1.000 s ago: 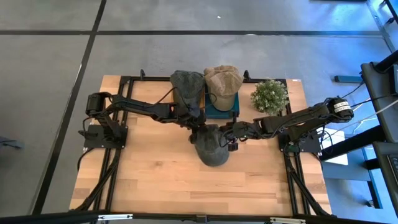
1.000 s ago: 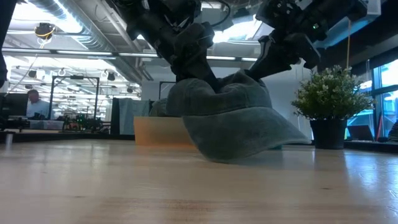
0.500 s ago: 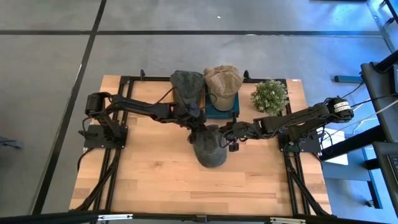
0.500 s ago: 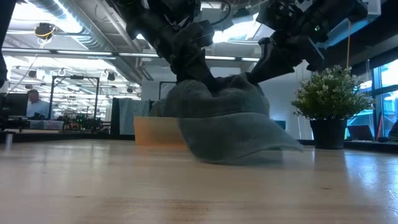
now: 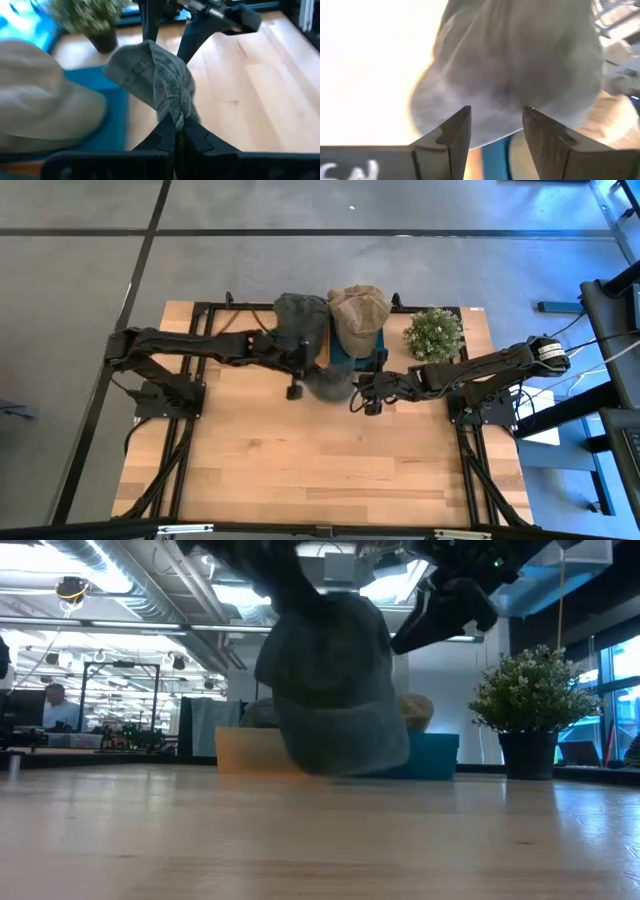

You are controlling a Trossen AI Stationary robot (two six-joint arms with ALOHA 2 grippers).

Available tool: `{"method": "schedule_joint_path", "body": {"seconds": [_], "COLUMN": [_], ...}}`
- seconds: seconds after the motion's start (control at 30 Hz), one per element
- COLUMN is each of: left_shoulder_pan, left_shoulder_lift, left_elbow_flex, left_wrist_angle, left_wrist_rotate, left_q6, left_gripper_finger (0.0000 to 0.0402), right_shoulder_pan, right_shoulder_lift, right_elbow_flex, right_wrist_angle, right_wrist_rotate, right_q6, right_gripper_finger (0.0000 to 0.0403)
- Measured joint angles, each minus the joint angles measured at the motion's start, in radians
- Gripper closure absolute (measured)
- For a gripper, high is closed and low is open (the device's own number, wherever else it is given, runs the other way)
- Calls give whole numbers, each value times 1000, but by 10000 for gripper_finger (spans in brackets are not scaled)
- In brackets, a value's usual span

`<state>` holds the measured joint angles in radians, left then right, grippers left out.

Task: Pick & Place hat
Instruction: Put the black cap into the left transparent bin

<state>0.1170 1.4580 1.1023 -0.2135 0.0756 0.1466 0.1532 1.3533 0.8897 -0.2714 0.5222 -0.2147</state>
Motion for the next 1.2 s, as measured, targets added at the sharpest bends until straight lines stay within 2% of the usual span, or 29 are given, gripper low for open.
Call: {"method": "schedule_joint_path", "body": {"seconds": [0.1,0.27,0.43,0.6,0.8,1.2], "left_shoulder_pan": [21,77,154,231,299,378], "left_shoulder_lift": [-70,-172,-195,-173,-136,25], "left_elbow_flex": [0,16,111,173,180,180], "left_wrist_angle": [-26,-84,-239,-313,-345,-389], "left_wrist_rotate": [-5,7,7,7,-2,-73], "left_q6": [102,185,268,367,462,469], "left_gripper_finger": [398,398,398,398,398,396], "right_shoulder_pan": [0,-1,-1,0,0,0], "right_shoulder_lift": [0,0,0,0,0,0], "right_elbow_flex": [1,1,1,1,1,1], "right_wrist_angle": [-17,-91,-95,-94,-99,-122], "right_wrist_rotate": [61,133,138,138,138,131], "right_q6": [0,29,77,83,123,187], "right_gripper_finger": [223,222,222,222,222,222]}}
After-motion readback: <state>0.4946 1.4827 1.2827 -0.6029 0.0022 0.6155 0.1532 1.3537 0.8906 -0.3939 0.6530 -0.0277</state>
